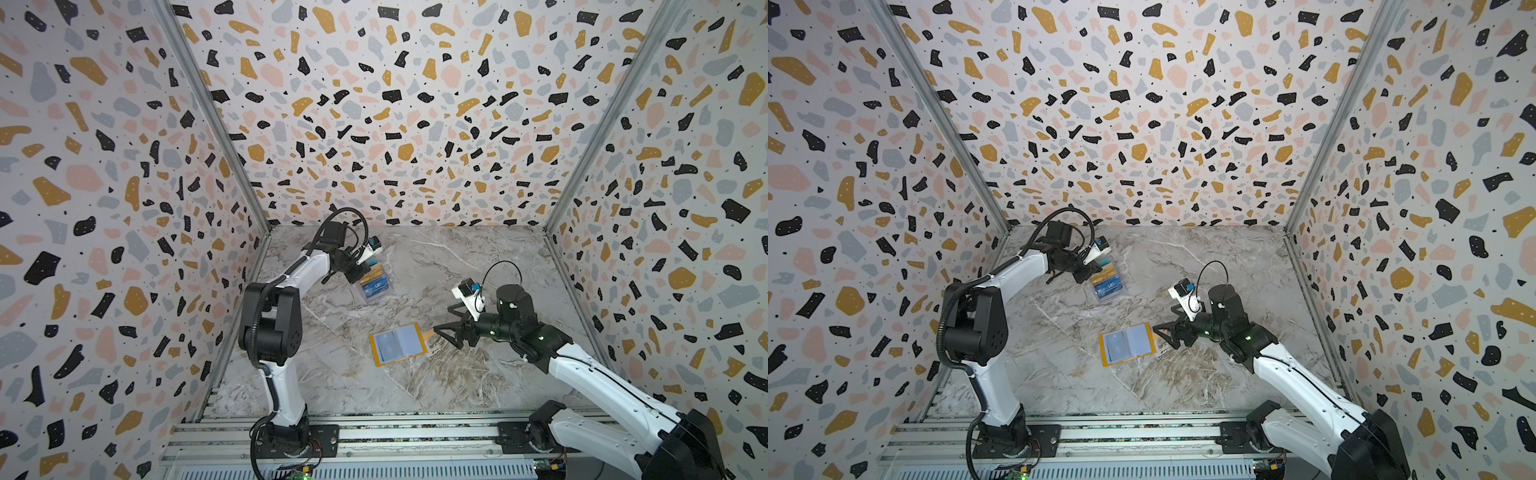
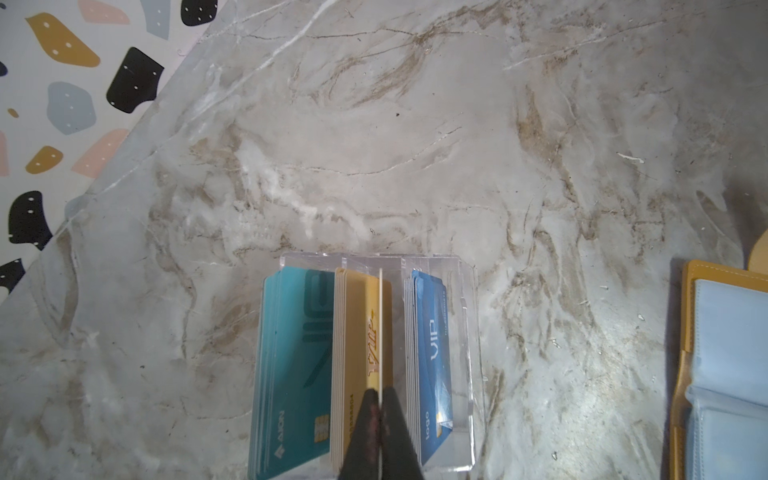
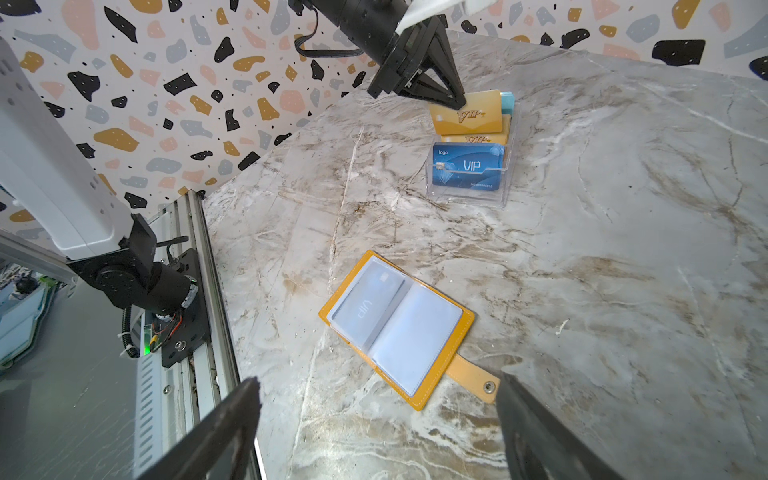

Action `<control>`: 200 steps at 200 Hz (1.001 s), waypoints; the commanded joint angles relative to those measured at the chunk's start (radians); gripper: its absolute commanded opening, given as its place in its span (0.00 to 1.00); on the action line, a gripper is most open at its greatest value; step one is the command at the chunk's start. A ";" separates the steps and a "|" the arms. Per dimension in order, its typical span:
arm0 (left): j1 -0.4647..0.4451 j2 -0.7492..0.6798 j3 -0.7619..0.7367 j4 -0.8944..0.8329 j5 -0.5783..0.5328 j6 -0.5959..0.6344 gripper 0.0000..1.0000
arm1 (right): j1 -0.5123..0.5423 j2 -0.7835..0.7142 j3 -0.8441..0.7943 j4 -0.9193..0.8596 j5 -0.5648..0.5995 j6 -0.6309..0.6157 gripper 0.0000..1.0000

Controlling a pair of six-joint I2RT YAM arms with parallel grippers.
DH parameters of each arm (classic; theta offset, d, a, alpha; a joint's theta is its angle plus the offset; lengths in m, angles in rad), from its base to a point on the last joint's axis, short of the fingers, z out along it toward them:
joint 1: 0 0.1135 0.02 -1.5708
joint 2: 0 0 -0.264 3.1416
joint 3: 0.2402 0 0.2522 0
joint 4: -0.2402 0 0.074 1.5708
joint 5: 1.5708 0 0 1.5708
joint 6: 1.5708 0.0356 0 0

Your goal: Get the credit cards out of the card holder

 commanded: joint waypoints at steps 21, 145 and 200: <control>0.005 0.021 0.039 -0.016 0.009 0.018 0.00 | -0.004 -0.006 0.001 0.017 0.007 0.007 0.89; 0.004 0.057 0.032 -0.020 0.008 0.010 0.00 | -0.004 -0.011 -0.002 0.019 0.007 0.007 0.89; 0.005 0.075 0.036 -0.019 0.018 0.003 0.01 | -0.004 -0.009 -0.002 0.018 0.008 0.007 0.89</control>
